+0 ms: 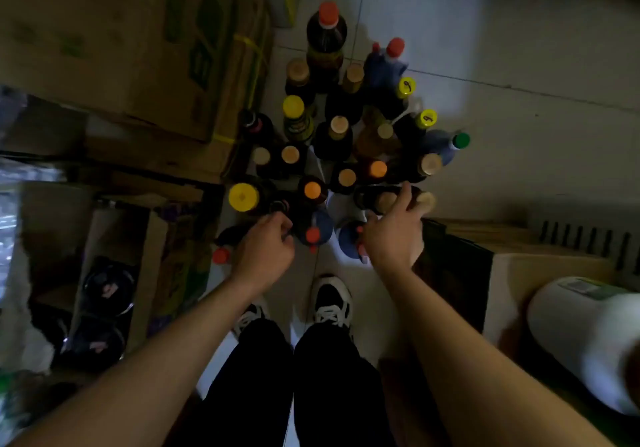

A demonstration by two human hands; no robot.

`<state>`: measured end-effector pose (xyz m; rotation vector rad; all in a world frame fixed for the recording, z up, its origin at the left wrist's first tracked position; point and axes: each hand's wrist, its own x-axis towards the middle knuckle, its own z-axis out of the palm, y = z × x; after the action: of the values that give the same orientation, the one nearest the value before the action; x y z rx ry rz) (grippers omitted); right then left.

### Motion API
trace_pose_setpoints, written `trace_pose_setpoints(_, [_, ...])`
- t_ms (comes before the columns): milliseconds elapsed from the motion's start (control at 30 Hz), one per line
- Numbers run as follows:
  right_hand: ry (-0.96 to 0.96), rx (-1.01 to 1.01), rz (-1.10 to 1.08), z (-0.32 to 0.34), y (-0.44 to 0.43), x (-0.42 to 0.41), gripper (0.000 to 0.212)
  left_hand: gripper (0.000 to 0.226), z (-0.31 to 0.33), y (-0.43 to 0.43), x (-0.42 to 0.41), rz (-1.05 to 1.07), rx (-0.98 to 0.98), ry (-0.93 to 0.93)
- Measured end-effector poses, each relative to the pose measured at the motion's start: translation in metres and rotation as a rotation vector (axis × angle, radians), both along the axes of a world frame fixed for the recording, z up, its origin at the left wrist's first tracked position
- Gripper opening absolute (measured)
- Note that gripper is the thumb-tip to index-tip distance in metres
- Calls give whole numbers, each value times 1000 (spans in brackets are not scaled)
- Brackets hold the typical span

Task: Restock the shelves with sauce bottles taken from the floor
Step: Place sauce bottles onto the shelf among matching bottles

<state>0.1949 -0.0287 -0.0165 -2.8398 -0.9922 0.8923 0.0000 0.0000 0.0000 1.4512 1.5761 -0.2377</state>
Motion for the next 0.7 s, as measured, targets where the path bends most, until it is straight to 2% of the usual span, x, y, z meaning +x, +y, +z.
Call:
trace_pose_setpoints(33, [-21, -41, 41, -6, 7, 6, 67, 19, -6, 2, 3, 0, 7, 6])
trace_pose_setpoints(200, [-44, -151, 407, -32, 29, 30, 24, 21, -18, -2, 15, -25, 26, 14])
trace_pose_setpoints(267, [-19, -150, 529, -30, 37, 38, 18, 20, -13, -3, 14, -71, 31, 29])
trace_pose_setpoints(433, [67, -76, 423, 21, 54, 53, 14, 20, 14, 15, 19, -94, 52, 8])
trace_pose_setpoints(500, [71, -66, 424, 64, 61, 58, 18, 33, 33, 23, 26, -104, 26, -37])
trace_pose_setpoints(567, [71, -36, 450, 115, 69, 67, 22, 60, 57, 33, 34, -139, -12, -145])
trace_pose_setpoints(633, [153, 14, 431, 170, 77, 79, 22, 85, 90, 44, 49, -137, -108, -337])
trace_pose_setpoints(700, [426, 40, 266, 216, 88, 95, 17, 92, 122, 59, 66, -84, -237, -547])
